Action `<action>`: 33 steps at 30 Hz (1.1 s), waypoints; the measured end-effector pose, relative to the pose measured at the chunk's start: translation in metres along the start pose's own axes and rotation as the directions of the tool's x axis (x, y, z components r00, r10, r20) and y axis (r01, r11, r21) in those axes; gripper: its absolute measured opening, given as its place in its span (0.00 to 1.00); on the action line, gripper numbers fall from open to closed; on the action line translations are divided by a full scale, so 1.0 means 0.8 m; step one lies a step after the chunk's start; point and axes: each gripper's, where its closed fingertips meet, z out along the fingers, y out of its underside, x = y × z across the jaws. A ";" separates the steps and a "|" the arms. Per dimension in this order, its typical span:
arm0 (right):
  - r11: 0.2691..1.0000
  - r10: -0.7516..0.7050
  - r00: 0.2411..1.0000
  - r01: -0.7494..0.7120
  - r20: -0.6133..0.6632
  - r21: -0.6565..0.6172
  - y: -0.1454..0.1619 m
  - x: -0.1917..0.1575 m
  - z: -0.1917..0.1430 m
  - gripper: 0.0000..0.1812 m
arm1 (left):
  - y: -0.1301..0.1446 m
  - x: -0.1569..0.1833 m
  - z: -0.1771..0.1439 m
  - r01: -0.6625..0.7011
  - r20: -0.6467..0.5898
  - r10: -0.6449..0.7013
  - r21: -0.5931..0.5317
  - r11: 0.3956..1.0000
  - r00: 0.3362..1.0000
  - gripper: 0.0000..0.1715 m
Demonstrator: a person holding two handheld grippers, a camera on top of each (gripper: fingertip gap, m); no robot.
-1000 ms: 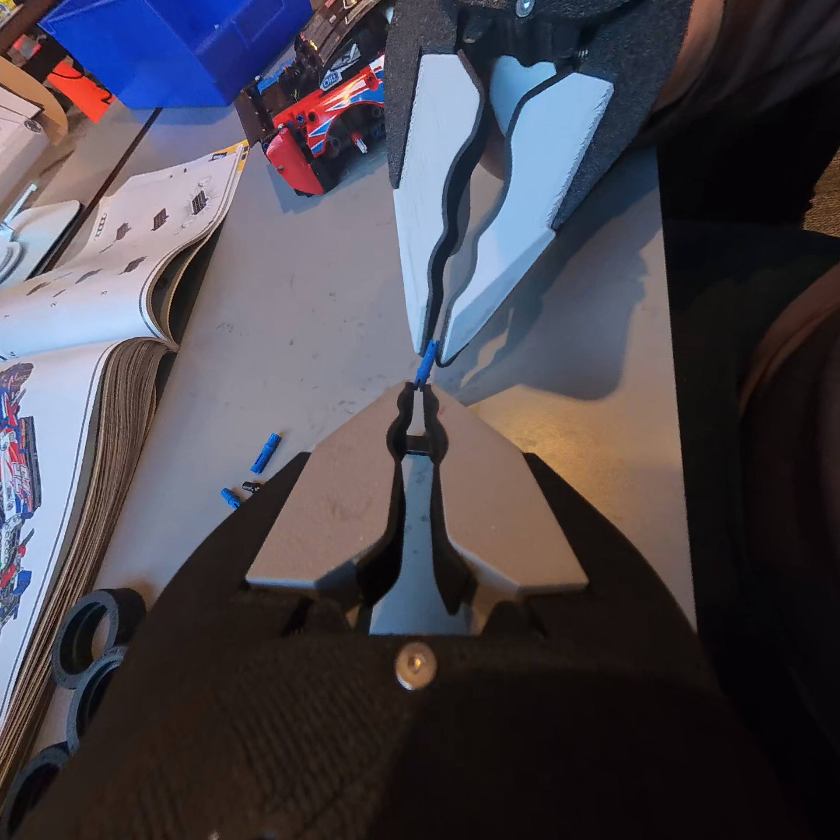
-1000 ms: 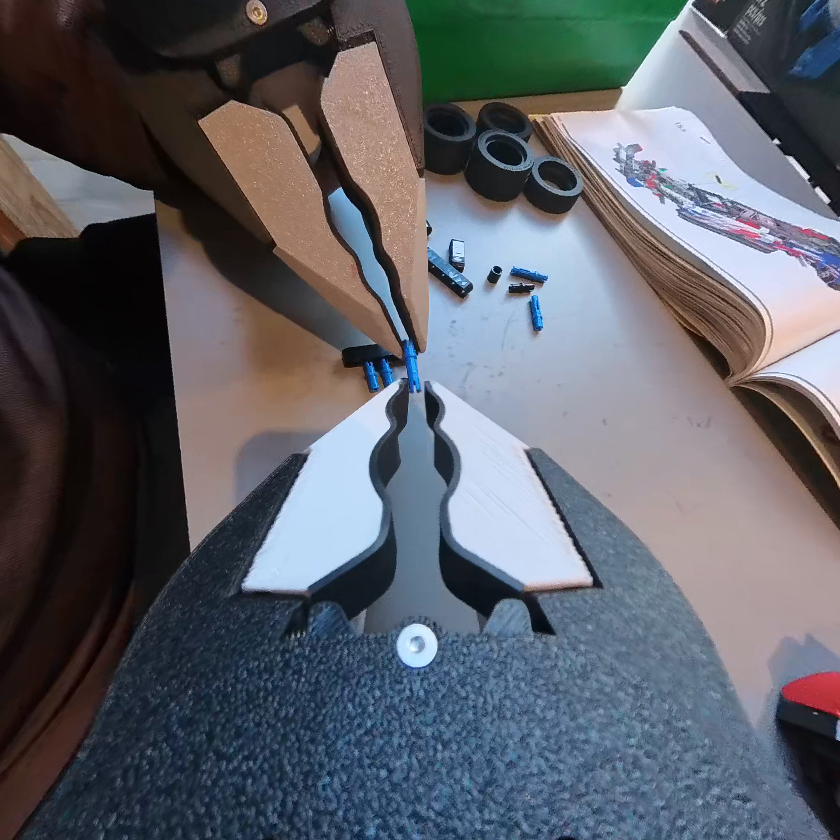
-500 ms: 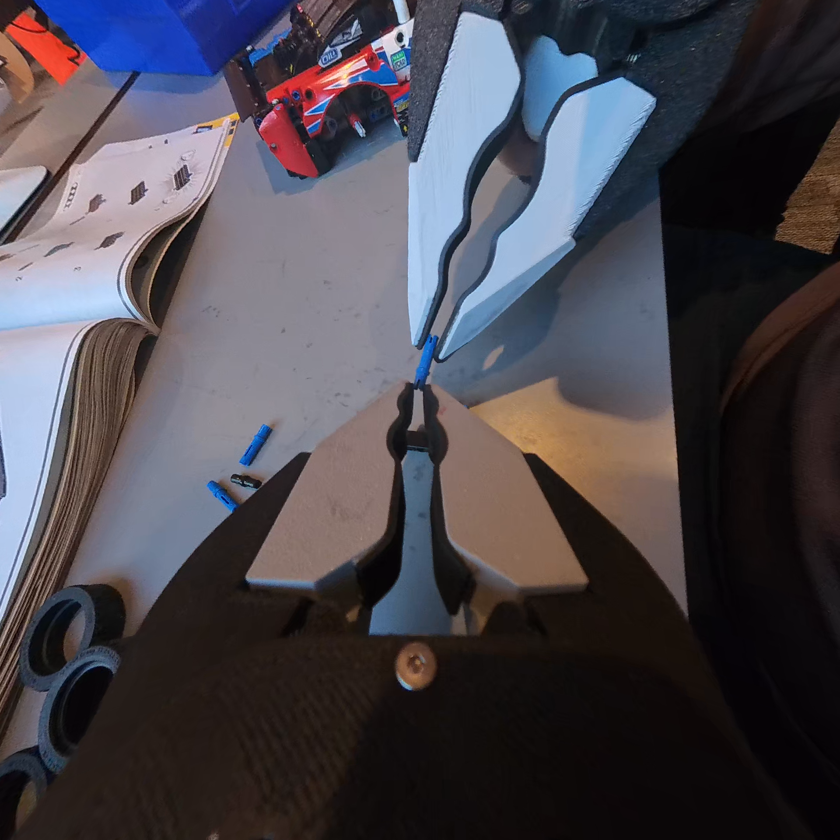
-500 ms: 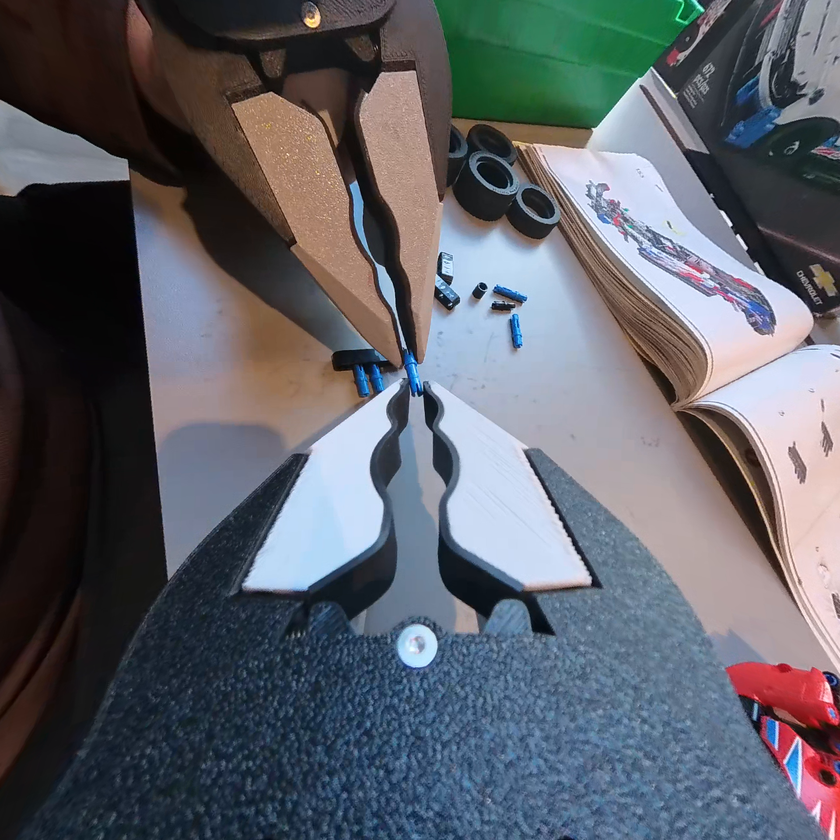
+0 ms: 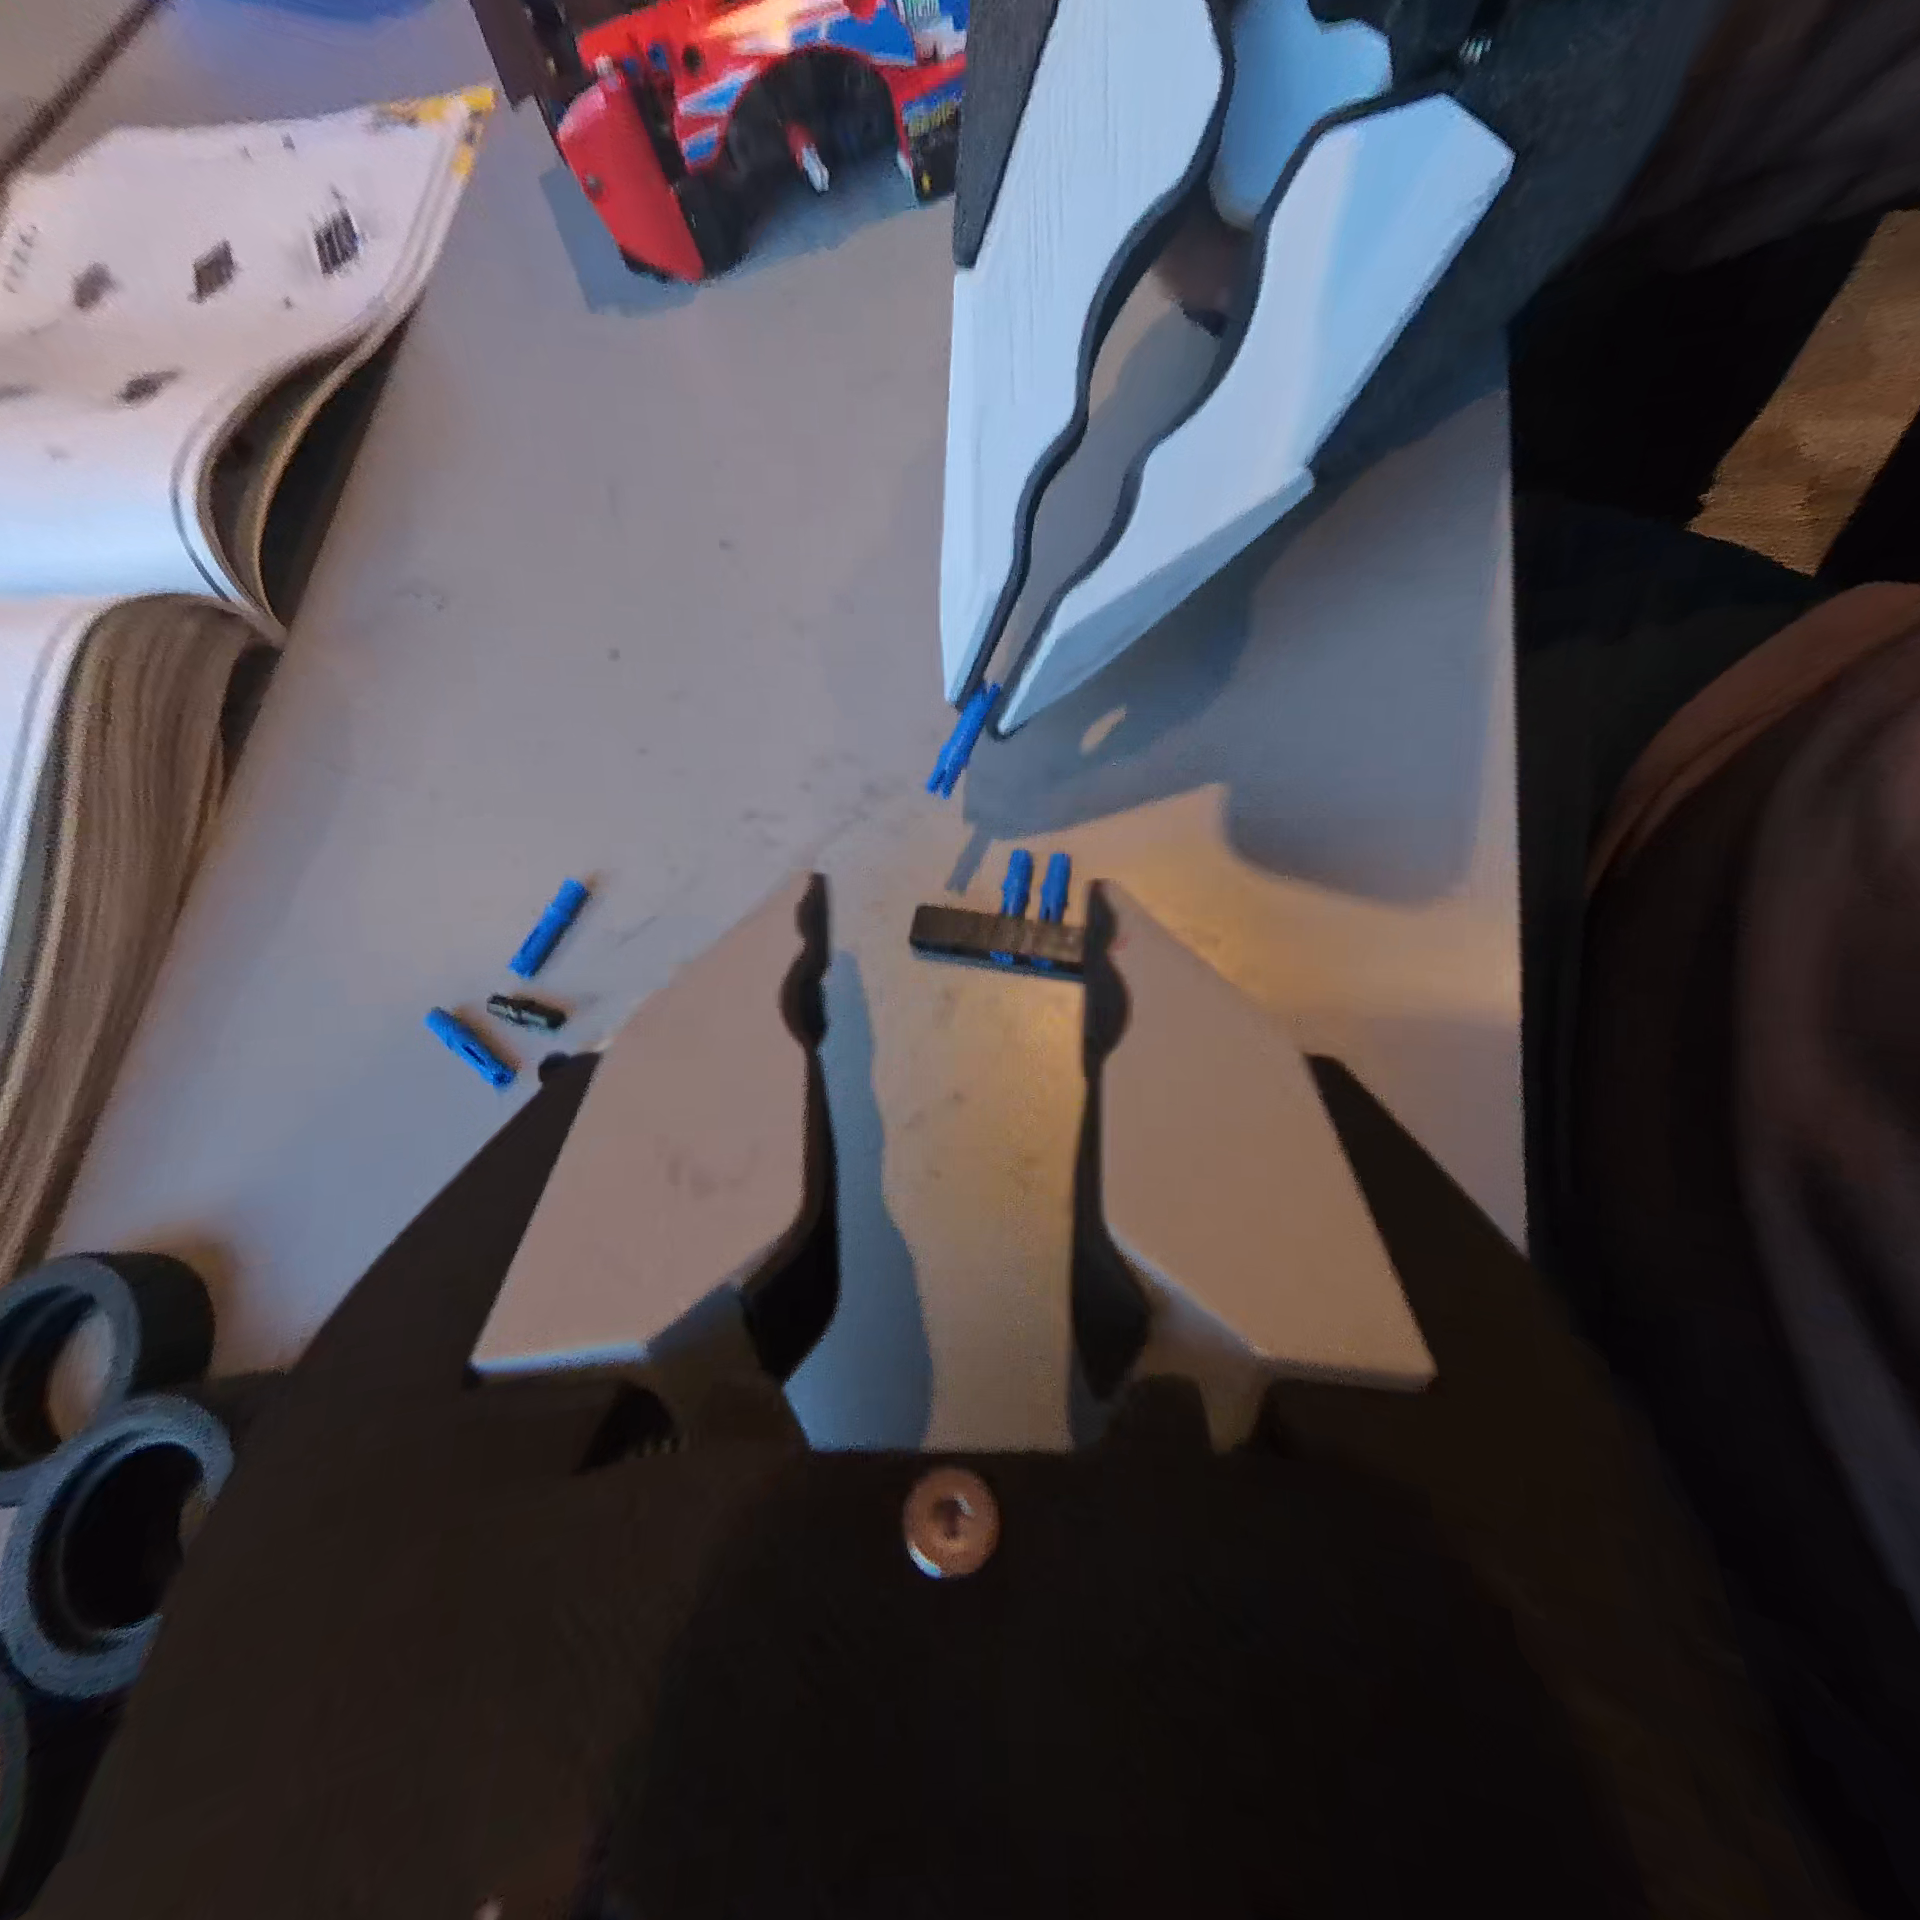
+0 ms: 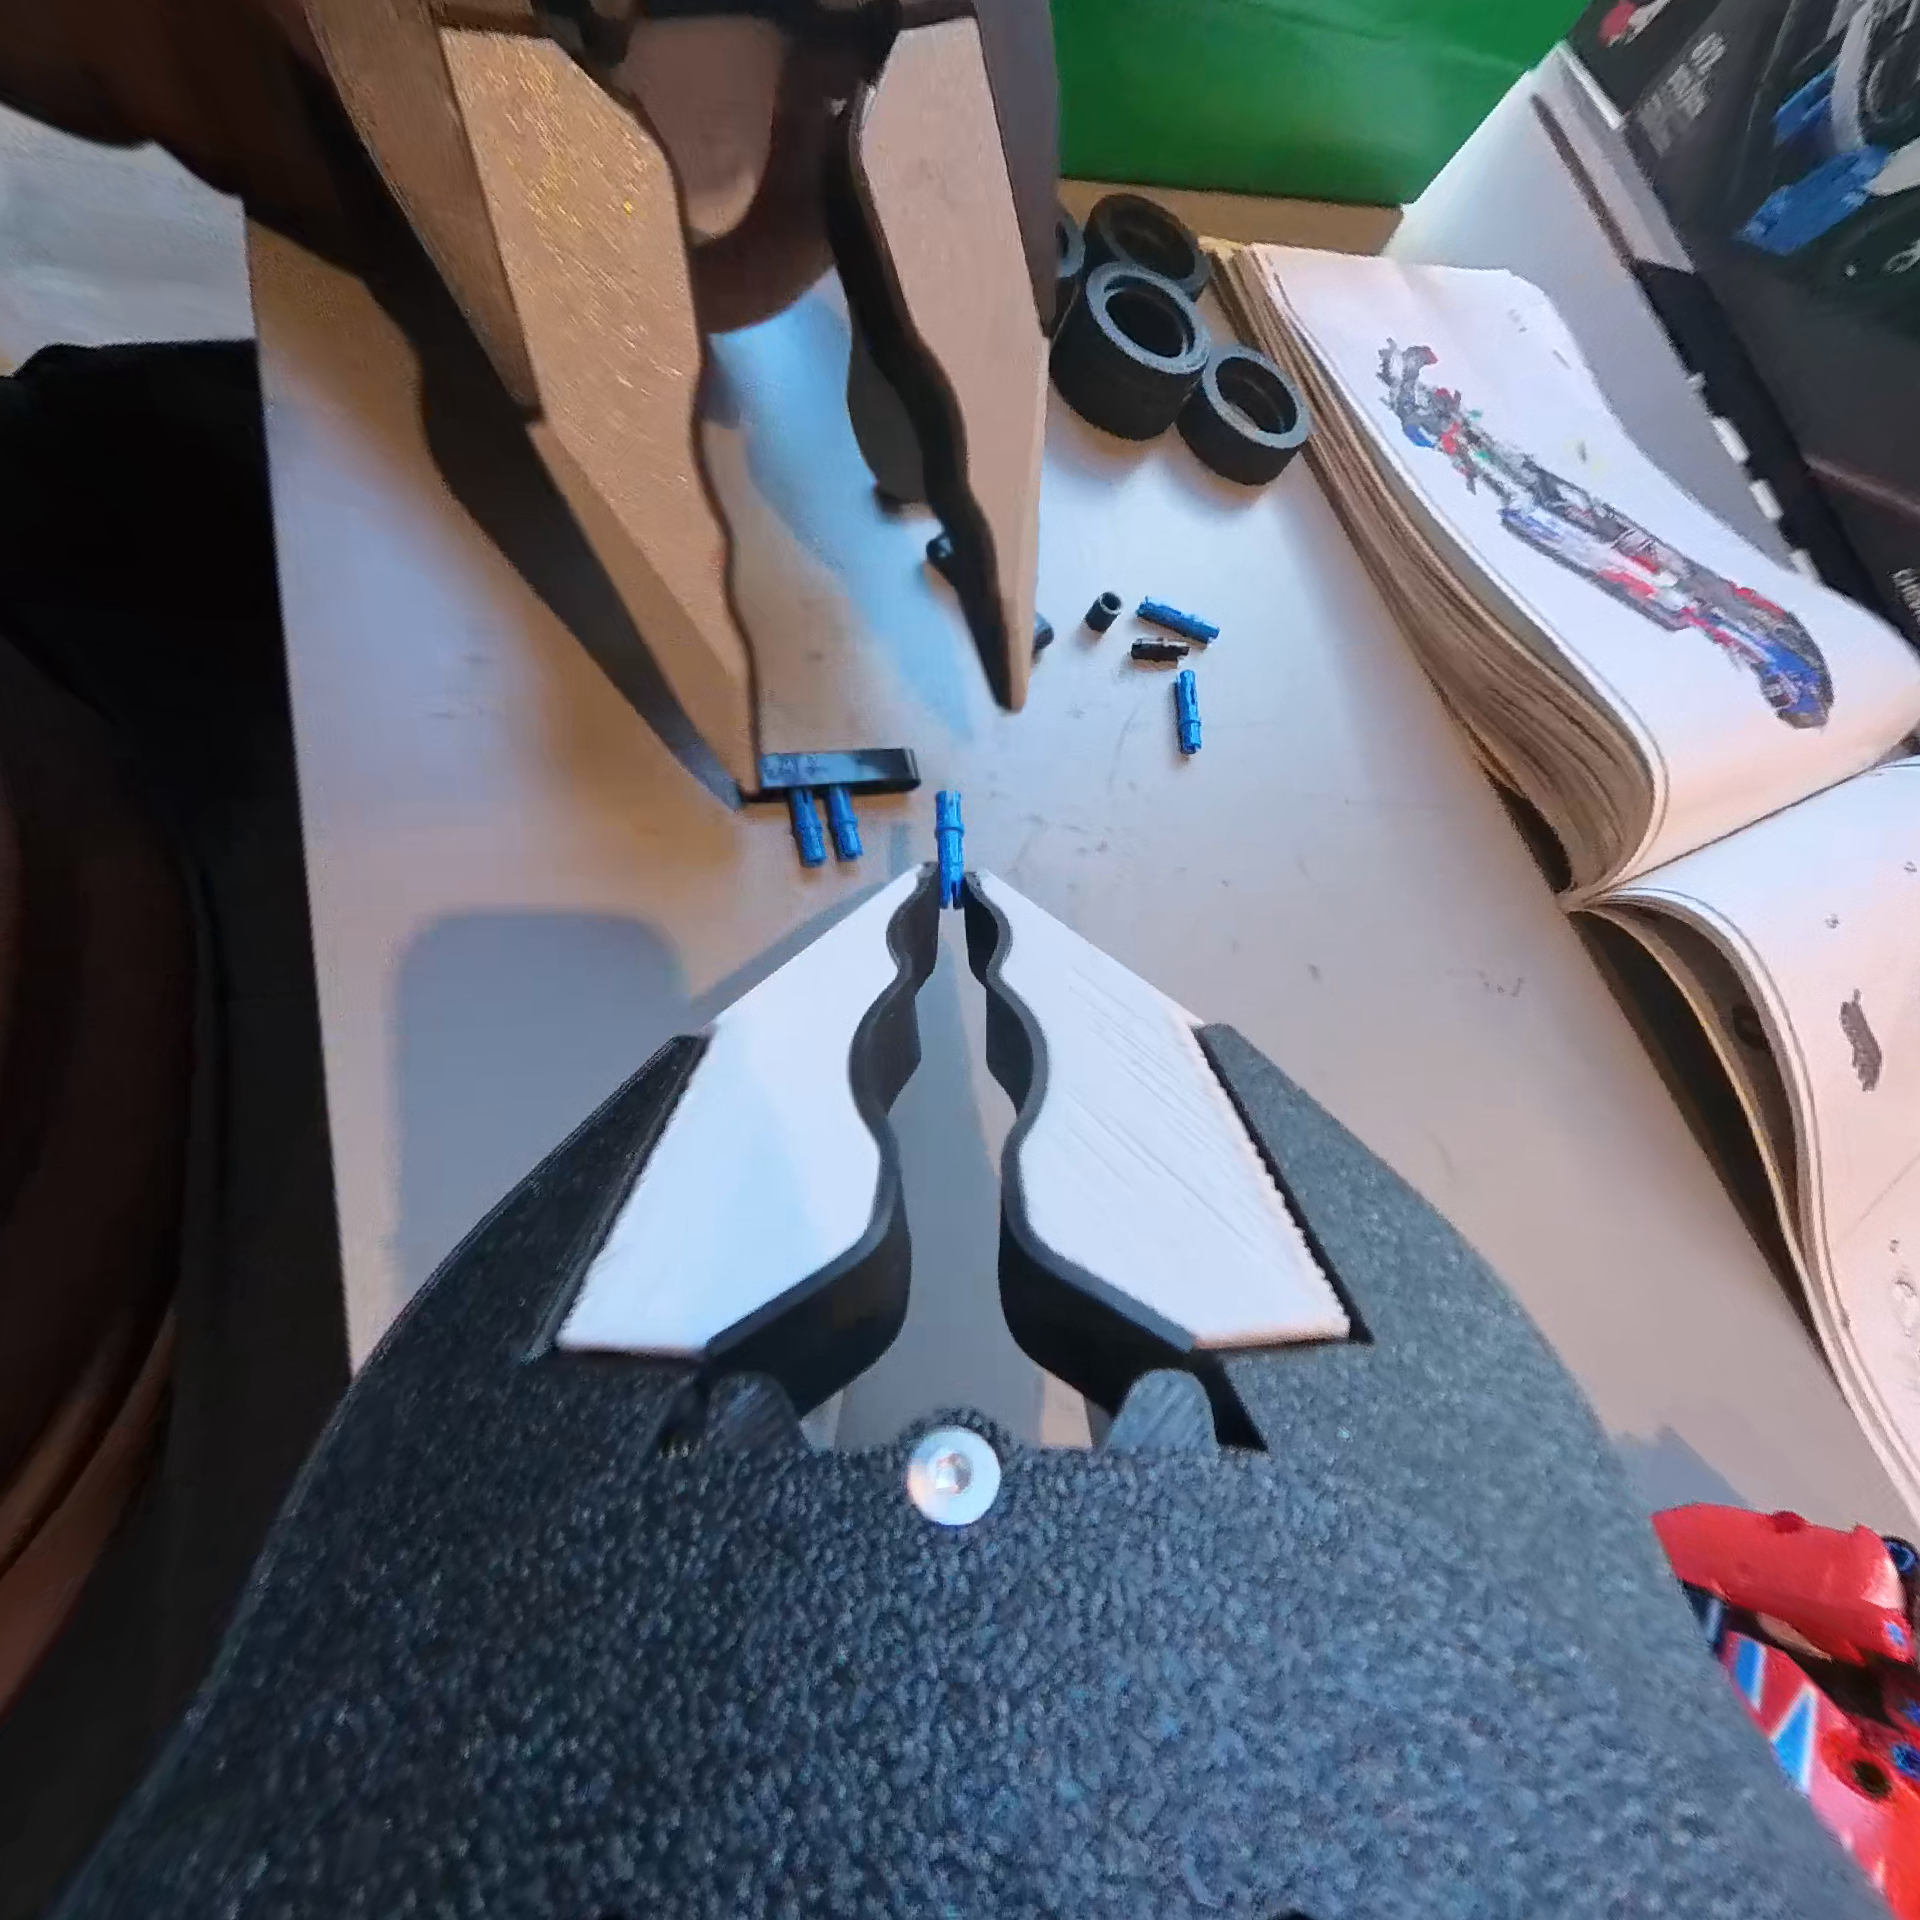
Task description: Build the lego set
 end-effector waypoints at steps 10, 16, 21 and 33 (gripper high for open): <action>0.981 0.181 0.939 -0.150 0.293 -0.127 0.016 -0.012 0.023 0.02 | 0.020 0.009 0.008 0.062 -0.153 -0.078 -0.107 0.992 0.985 0.30; 0.982 0.179 0.918 -0.147 0.353 -0.116 0.011 -0.015 0.027 0.02 | 0.019 0.006 0.009 0.064 -0.144 -0.079 -0.105 0.992 0.986 0.22; 0.982 0.184 0.911 -0.151 0.370 -0.116 0.014 -0.014 0.028 0.02 | 0.018 0.009 0.009 0.065 -0.169 -0.082 -0.104 0.992 0.982 0.26; 0.983 0.178 0.909 -0.151 0.376 -0.101 0.010 -0.017 0.027 0.02 | 0.016 0.013 0.011 0.033 -0.183 -0.051 -0.101 0.994 0.982 0.22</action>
